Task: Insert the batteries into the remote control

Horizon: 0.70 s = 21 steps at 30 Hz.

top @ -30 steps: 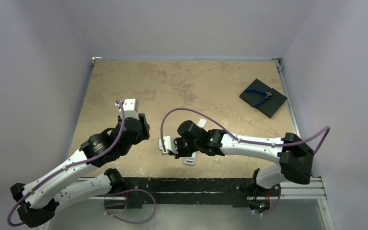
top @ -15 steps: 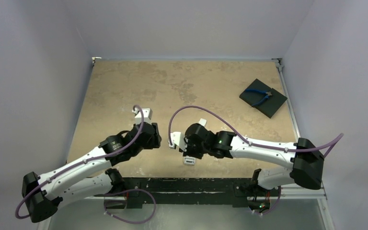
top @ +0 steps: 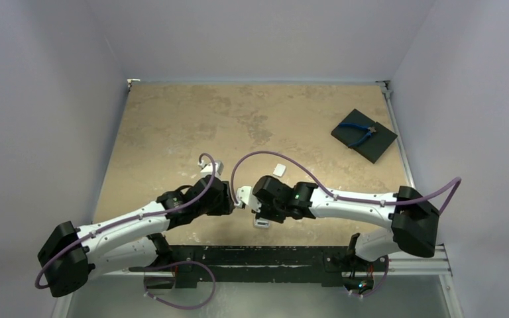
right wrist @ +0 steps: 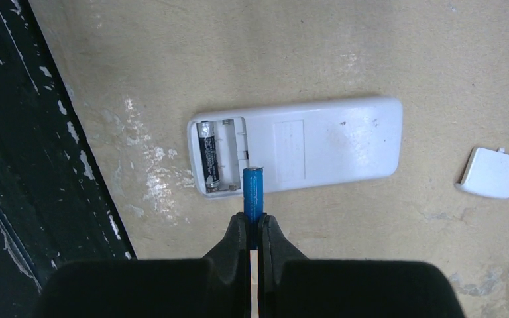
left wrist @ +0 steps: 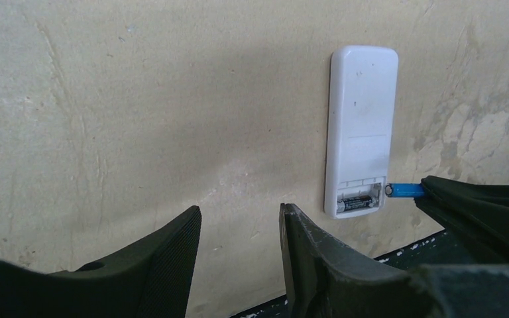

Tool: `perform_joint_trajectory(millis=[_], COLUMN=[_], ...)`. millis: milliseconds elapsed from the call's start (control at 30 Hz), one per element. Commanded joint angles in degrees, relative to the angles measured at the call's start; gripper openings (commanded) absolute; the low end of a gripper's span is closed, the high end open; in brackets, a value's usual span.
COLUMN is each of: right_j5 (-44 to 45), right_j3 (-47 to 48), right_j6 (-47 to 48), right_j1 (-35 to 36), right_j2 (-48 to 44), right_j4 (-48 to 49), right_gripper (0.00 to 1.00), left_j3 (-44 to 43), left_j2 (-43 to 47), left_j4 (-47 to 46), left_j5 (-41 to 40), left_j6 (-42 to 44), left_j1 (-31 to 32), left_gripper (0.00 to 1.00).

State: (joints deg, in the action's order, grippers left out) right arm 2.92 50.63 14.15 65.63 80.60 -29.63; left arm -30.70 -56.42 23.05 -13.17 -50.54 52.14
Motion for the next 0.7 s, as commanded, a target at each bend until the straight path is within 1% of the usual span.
perform_joint_trajectory(millis=[0, 667], right_j5=[0.1, -3.9], right_j3=[1.7, 4.8], right_j6=[-0.5, -1.6], right_j1=[0.3, 0.3], right_j2=[0.2, 7.0], right_j4=[-0.3, 0.2], right_gripper=[0.0, 0.0], left_j3=[1.3, 3.9], left_j2=[-1.3, -1.0], left_j4=[-5.4, -7.6], left_j5=[2.8, 3.8], left_j6=[-1.3, -2.0], left_j1=[-0.1, -0.1], left_gripper=[0.46, 0.46])
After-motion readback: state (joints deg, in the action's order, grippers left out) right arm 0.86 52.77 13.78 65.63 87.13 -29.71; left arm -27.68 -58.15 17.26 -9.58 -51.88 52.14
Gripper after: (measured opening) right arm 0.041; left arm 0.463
